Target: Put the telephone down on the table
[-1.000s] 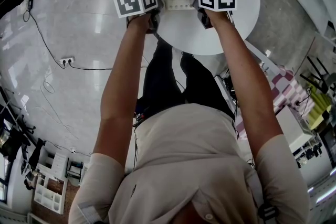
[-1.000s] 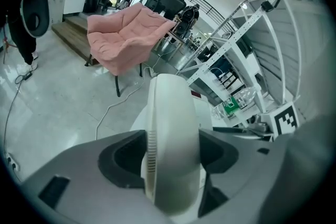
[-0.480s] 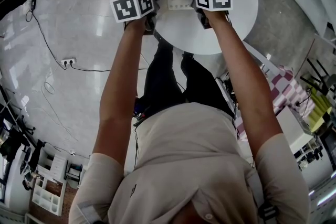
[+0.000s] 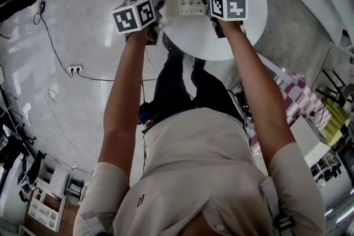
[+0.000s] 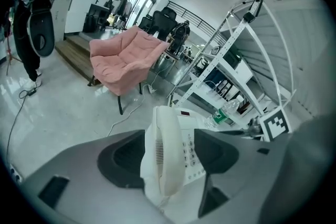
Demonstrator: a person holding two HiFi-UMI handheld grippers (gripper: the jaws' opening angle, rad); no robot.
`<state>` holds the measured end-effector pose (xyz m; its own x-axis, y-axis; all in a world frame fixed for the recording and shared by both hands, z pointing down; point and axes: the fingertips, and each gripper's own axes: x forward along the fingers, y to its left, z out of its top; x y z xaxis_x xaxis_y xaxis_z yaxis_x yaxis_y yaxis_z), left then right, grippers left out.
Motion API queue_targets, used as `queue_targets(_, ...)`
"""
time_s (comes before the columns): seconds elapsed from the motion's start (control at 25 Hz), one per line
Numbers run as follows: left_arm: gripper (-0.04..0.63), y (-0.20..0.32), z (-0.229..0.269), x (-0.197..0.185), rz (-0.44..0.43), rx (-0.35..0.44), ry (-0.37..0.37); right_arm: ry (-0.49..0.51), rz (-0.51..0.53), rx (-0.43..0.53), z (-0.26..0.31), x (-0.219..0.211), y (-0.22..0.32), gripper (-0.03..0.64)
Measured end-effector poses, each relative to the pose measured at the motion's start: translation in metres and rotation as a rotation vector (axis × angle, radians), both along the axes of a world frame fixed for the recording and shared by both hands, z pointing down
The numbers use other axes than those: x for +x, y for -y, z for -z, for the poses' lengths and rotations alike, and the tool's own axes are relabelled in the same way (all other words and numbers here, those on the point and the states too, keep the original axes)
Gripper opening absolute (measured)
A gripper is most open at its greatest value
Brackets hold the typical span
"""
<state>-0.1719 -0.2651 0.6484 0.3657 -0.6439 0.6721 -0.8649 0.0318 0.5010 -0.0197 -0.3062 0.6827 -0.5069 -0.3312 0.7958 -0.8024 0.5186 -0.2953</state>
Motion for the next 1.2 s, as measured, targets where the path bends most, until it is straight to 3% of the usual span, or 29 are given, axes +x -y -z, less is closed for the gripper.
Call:
queue_targets(0.24, 0.272, -0.008, 0.053, -0.013, 0.016, 0.09, 0.02, 0.046, 0.018, 0.07, 0.05, -0.002, -0.006, 0.111)
queue_targets(0.4, 0.158, -0.012, 0.105, -0.021, 0.029, 0.191, 0.06, 0.085, 0.053, 0.151, 0.095, -0.003, -0.009, -0.001)
queue_targets(0.64, 0.031, -0.028, 0.192, -0.019, 0.019, 0.385, 0.099, 0.17, 0.115, 0.258, 0.172, -0.006, -0.022, -0.006)
queue_targets(0.88, 0.017, -0.06, 0.274, -0.006, -0.042, 0.566, 0.132, 0.255, 0.186, 0.393, 0.259, -0.009, -0.047, -0.006)
queue_targets(1.2, 0.017, -0.112, 0.364, 0.013, -0.139, 0.752, 0.275, 0.316, 0.246, 0.556, 0.36, 0.003, -0.09, -0.009)
